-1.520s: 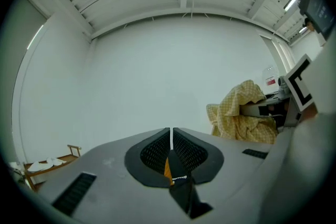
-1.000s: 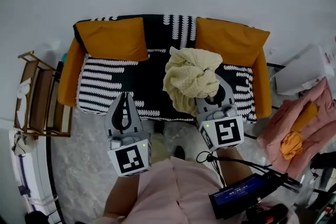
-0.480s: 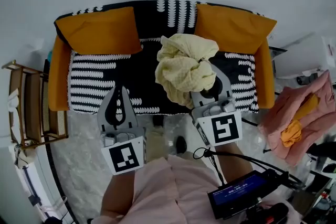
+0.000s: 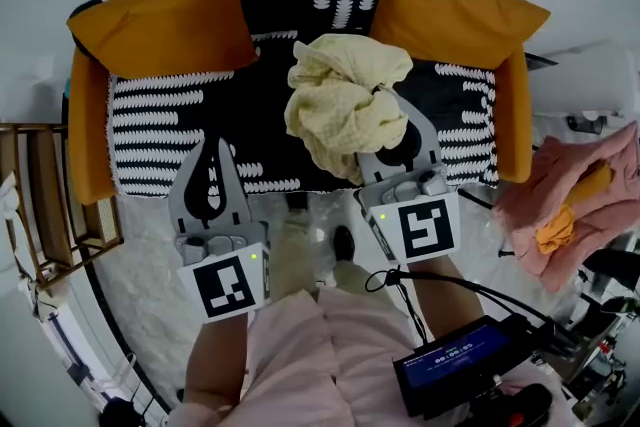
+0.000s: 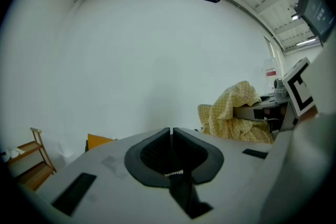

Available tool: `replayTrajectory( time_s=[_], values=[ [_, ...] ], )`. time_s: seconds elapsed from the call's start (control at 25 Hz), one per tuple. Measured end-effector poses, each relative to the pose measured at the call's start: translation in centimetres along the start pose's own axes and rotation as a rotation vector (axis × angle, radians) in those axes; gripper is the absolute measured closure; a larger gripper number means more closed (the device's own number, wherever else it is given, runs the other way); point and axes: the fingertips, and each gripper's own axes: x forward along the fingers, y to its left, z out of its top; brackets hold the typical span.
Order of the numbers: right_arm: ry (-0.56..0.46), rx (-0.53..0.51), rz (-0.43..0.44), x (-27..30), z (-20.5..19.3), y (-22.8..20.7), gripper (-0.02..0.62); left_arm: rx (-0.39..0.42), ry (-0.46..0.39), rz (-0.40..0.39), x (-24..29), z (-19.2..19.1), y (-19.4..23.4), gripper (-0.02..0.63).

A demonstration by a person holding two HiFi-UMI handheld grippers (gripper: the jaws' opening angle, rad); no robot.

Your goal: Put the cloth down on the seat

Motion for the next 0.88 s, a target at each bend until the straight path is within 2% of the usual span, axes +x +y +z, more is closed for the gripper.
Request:
replayTrajectory(
  time_s=[0.24, 0.6, 0.88],
  values=[
    [0.055, 0.023, -0.013, 3.1, -4.7, -1.3, 0.496, -0.015, 0.065, -0.035, 3.8, -3.2, -0.9, 0.581],
    [0.120, 0.037, -0.030, 5.5, -9.3, -2.0, 0.495, -0.014, 0.109, -0.079, 6.6, -5.8, -1.5, 0.581],
    [0.151, 0.045, -0.030, 8.6, -14.1, -2.5, 0.494, -0.009, 0.154, -0.104, 9.4, -9.6, -1.4, 0.581]
  ],
)
